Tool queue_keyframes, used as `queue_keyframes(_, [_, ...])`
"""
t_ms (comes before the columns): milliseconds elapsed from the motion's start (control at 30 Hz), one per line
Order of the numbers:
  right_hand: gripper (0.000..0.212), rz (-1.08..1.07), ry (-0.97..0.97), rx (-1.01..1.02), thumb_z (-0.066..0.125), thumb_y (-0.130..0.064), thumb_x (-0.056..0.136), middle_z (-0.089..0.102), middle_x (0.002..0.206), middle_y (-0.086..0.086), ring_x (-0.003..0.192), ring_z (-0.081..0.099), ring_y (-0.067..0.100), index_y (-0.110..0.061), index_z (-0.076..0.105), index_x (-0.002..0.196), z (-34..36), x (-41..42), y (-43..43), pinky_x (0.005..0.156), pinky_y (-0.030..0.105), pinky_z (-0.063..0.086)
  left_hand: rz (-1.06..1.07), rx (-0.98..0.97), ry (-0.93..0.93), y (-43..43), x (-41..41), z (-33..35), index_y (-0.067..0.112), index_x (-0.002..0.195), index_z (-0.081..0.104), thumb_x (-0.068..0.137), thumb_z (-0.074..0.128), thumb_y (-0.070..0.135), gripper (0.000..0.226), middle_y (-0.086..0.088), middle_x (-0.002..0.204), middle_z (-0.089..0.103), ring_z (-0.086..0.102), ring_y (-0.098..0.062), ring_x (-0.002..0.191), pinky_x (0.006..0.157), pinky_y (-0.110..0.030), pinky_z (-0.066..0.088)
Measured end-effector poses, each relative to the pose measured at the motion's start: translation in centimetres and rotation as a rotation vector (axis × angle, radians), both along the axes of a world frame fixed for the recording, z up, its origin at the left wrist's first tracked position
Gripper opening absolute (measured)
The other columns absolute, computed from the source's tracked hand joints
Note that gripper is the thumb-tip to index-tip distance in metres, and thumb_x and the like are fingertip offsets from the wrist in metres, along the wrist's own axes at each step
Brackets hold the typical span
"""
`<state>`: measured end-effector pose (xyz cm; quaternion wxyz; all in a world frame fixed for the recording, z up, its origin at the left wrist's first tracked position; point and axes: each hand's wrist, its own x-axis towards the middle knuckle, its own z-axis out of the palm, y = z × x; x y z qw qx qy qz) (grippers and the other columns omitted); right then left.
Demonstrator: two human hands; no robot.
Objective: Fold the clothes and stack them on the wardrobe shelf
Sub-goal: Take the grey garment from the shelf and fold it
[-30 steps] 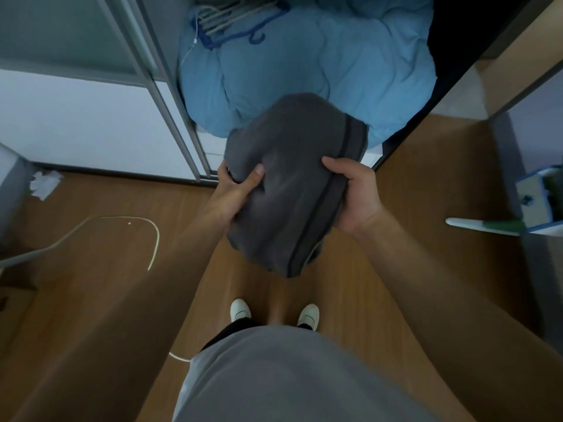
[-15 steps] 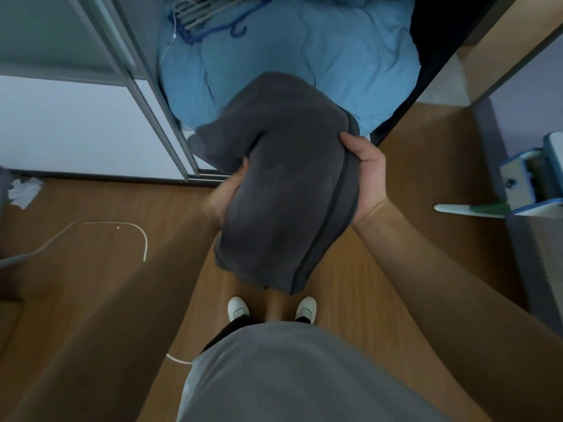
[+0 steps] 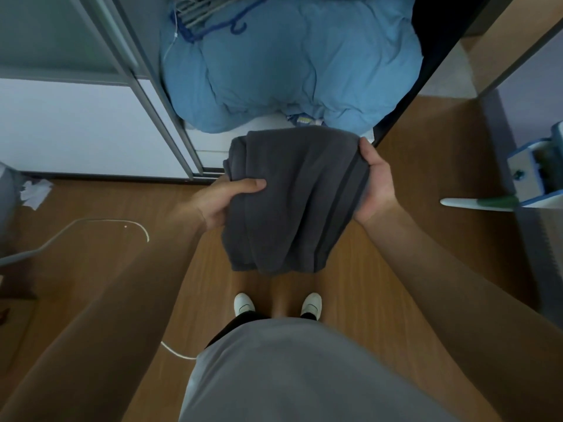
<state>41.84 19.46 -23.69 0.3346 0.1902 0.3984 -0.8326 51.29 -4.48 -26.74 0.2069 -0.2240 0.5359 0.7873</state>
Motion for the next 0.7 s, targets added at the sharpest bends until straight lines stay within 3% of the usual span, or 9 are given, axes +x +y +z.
queue_keyframes(100, [0.062,0.043,0.07,-0.03,0.055,-0.059,0.093,0.066,0.131,0.015,0.118,0.066,0.032,-0.01,0.066,0.129,-0.4,-0.1,0.5,0.094,0.045,0.055,0.196,0.018,-0.011,0.8,0.0,0.7,0.013,0.125,0.063,0.07,0.078,0.028,0.06,-0.005,0.111,0.076,0.074,-0.02,0.099,0.07,-0.028,0.06])
queue_keyframes(200, [0.063,0.165,0.208,0.028,0.068,-0.052,0.086,0.065,0.134,0.011,0.124,0.062,0.027,-0.01,0.063,0.133,-1.4,0.1,1.1,0.099,0.041,0.053,0.337,0.087,-0.022,1.2,0.0,1.2,0.013,0.119,0.069,0.073,0.077,0.033,0.052,-0.007,0.111,0.076,0.074,-0.022,0.099,0.073,-0.031,0.058])
queue_keyframes(367, [0.095,0.47,0.475,0.517,0.086,-0.04,0.069,0.055,0.145,0.002,0.131,0.054,0.02,-0.016,0.04,0.149,-4.6,3.4,-0.7,0.112,0.04,0.043,0.446,0.211,0.058,1.1,-0.4,1.9,0.01,0.107,0.079,0.088,0.07,0.028,0.028,-0.011,0.114,0.075,0.072,-0.025,0.104,0.075,-0.033,0.06])
queue_keyframes(433, [0.08,0.373,0.471,0.558,0.083,-0.032,0.078,0.057,0.142,0.001,0.129,0.055,0.019,-0.017,0.044,0.146,-5.5,4.1,-1.4,0.112,0.044,0.043,0.415,0.175,0.005,0.5,-0.4,2.0,0.011,0.111,0.077,0.09,0.068,0.032,0.031,-0.01,0.113,0.075,0.072,-0.024,0.104,0.075,-0.032,0.059])
queue_keyframes(533, [0.055,0.246,0.366,0.402,0.078,-0.024,0.084,0.067,0.129,-0.001,0.12,0.063,0.02,-0.018,0.057,0.135,-5.8,4.7,-1.7,0.108,0.048,0.047,0.375,0.036,-0.118,-1.1,0.2,1.4,0.013,0.121,0.07,0.088,0.071,0.046,0.047,-0.008,0.115,0.075,0.072,-0.023,0.104,0.077,-0.031,0.06])
queue_keyframes(633, [0.065,0.212,0.317,0.35,0.079,-0.025,0.083,0.064,0.134,0.004,0.123,0.06,0.025,-0.015,0.052,0.141,-5.5,4.7,-2.0,0.108,0.048,0.047,0.24,-0.059,-0.168,-1.8,2.0,0.1,0.019,0.135,0.057,0.077,0.076,0.055,0.071,0.001,0.12,0.073,0.071,-0.015,0.107,0.087,-0.033,0.056])
queue_keyframes(700, [0.065,0.209,0.3,0.356,0.079,-0.024,0.083,0.064,0.133,0.003,0.122,0.061,0.024,-0.015,0.051,0.141,-5.3,4.5,-1.8,0.105,0.045,0.049,0.169,-0.079,-0.128,-1.0,2.7,-1.0,0.023,0.139,0.049,0.075,0.079,0.047,0.075,0.005,0.122,0.071,0.068,-0.012,0.111,0.091,-0.033,0.055])
